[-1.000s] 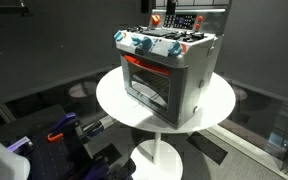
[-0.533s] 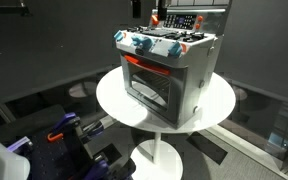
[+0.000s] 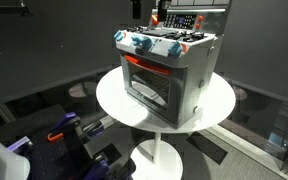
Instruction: Push the bottom orange button on the right side of the stove
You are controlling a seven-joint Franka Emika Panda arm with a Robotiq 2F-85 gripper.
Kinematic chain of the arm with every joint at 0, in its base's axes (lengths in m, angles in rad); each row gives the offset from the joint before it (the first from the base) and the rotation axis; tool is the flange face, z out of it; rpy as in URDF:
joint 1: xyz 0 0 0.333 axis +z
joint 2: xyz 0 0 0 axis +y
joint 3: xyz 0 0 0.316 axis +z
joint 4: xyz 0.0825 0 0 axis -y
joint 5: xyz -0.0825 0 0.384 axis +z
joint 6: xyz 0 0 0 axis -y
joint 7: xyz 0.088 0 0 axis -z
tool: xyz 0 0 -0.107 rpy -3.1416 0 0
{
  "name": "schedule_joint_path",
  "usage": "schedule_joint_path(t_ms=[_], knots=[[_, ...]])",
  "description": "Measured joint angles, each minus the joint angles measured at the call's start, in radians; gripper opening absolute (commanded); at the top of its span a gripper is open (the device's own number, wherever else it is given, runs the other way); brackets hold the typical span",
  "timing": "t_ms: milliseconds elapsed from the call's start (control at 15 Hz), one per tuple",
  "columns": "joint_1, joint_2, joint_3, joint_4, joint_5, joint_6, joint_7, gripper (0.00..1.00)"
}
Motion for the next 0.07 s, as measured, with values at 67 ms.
schedule_joint_path(t_ms=[67], knots=[[0.000,0.000,0.000,0.000,0.000,0.000,0.000,1.00]])
